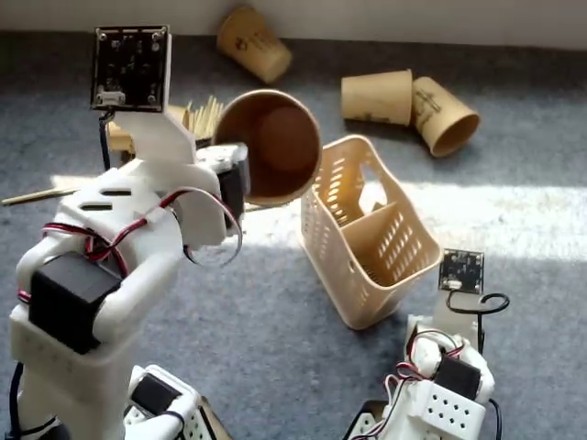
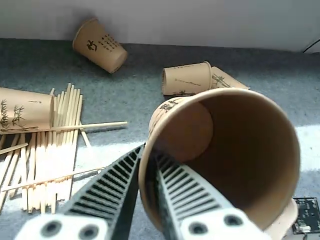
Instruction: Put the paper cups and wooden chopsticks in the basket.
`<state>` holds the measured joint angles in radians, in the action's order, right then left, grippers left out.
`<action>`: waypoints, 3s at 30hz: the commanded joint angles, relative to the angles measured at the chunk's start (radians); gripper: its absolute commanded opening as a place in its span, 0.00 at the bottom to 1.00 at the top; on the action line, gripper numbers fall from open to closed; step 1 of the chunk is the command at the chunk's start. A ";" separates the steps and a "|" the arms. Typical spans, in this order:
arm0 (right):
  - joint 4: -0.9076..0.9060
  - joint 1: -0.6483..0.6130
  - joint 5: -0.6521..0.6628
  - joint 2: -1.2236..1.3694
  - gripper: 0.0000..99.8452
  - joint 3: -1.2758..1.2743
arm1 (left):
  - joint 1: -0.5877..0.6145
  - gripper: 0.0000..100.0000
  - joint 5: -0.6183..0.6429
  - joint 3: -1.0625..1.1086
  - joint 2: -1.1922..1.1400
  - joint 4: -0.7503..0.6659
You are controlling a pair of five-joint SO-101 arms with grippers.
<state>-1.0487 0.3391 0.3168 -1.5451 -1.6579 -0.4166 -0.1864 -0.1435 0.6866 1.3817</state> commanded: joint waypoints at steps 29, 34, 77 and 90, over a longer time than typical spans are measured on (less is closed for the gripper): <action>0.019 -0.010 0.014 -0.007 0.25 -0.015 | 0.016 0.01 0.147 -0.016 -0.489 -0.141; 0.019 -0.010 0.014 -0.007 0.25 -0.015 | 0.010 0.05 0.147 -0.019 -0.535 -0.126; 0.025 0.101 0.006 -0.007 0.25 -0.004 | 0.661 0.27 0.147 -0.403 -0.780 0.011; 0.050 0.369 -0.106 -0.008 0.25 0.113 | 0.782 0.28 0.146 -0.381 -1.020 -0.141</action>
<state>-1.0180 0.6751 0.2432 -1.5451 -1.6134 0.3598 -0.0453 -0.4948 -0.3107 1.2666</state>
